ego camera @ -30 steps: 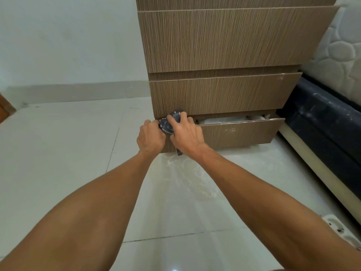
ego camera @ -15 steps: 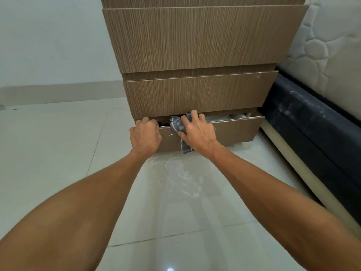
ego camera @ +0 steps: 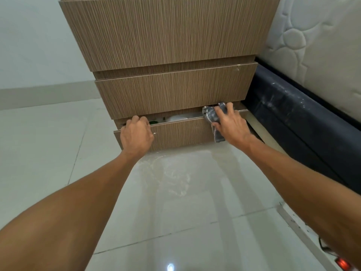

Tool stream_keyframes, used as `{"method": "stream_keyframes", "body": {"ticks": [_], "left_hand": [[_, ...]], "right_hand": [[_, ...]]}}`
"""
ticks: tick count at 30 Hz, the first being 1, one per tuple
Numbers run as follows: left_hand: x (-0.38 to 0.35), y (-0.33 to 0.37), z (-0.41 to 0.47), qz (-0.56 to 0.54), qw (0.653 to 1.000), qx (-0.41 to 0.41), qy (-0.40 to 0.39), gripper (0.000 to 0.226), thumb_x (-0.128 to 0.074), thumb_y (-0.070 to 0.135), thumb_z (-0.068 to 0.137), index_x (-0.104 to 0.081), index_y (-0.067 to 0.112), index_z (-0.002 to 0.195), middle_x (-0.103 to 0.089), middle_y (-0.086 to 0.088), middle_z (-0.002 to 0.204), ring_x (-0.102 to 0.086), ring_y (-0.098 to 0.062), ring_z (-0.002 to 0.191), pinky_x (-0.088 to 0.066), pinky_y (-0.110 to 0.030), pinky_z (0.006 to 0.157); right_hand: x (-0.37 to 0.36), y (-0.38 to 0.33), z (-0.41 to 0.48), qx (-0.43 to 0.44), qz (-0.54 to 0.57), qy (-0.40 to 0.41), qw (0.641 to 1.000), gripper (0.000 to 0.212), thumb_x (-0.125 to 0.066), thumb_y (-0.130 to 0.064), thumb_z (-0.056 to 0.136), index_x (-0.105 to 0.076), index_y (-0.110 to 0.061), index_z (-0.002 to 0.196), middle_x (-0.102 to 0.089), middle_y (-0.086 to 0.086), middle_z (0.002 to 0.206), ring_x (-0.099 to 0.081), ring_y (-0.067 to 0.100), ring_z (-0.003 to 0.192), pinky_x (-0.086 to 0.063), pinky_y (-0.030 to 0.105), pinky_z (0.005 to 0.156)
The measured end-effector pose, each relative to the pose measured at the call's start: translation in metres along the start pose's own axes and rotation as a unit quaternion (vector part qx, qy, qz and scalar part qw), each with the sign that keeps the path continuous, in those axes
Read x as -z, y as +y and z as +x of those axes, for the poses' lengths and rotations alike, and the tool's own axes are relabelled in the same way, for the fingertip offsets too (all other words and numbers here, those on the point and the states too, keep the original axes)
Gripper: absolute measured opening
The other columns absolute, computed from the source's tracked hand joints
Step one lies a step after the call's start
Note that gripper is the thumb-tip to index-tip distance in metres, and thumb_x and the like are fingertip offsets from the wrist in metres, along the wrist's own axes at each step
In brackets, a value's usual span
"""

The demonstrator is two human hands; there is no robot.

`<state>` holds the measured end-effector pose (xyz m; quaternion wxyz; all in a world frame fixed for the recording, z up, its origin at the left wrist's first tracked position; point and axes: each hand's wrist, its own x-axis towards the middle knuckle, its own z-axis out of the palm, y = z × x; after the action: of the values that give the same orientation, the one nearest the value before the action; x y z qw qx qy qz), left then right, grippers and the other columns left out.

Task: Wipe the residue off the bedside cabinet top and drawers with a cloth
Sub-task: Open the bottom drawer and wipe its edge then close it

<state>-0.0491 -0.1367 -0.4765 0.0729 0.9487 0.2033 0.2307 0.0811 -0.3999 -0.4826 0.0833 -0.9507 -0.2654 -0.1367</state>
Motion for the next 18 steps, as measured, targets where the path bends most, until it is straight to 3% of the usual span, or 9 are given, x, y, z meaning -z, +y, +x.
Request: {"method": "stream_keyframes", "body": {"ticks": [9, 13, 16, 18], "left_hand": [[0.001, 0.001, 0.002, 0.023, 1.000, -0.019, -0.001, 0.019, -0.050, 0.017, 0.095, -0.065, 0.007, 0.100, -0.064, -0.014, 0.098, -0.059, -0.032, 0.088, -0.045, -0.043, 0.073], [0.001, 0.001, 0.002, 0.021, 1.000, -0.022, -0.001, 0.019, -0.050, 0.018, 0.095, -0.064, 0.007, 0.102, -0.064, -0.014, 0.099, -0.059, -0.031, 0.090, -0.045, -0.043, 0.075], [-0.001, 0.000, 0.003, 0.015, 1.000, -0.020, 0.000, 0.019, -0.051, 0.017, 0.095, -0.064, 0.008, 0.103, -0.063, -0.013, 0.100, -0.058, -0.031, 0.091, -0.045, -0.043, 0.076], [-0.003, -0.001, 0.003, 0.015, 1.000, -0.020, 0.003, 0.018, -0.051, 0.017, 0.095, -0.064, 0.008, 0.103, -0.063, -0.013, 0.099, -0.058, -0.031, 0.090, -0.045, -0.043, 0.076]], "right_hand": [[0.019, 0.058, 0.014, -0.084, -0.022, -0.038, 0.996, 0.056, -0.071, -0.020, 0.086, -0.043, -0.012, 0.133, -0.035, 0.020, 0.125, -0.057, 0.043, 0.095, -0.054, 0.052, 0.081], [0.027, 0.067, 0.023, -0.222, -0.001, -0.085, 0.971, 0.054, -0.071, -0.012, 0.086, -0.043, -0.005, 0.132, -0.038, 0.023, 0.130, -0.058, 0.043, 0.099, -0.052, 0.047, 0.084], [0.029, 0.072, 0.013, -0.329, 0.052, -0.139, 0.933, 0.038, -0.067, -0.012, 0.089, -0.051, 0.001, 0.121, -0.055, 0.023, 0.111, -0.062, 0.030, 0.075, -0.052, 0.032, 0.057], [0.023, 0.077, 0.000, -0.379, 0.101, -0.156, 0.906, 0.028, -0.065, -0.011, 0.090, -0.054, 0.001, 0.112, -0.061, 0.022, 0.099, -0.066, 0.030, 0.071, -0.052, 0.031, 0.050]]}}
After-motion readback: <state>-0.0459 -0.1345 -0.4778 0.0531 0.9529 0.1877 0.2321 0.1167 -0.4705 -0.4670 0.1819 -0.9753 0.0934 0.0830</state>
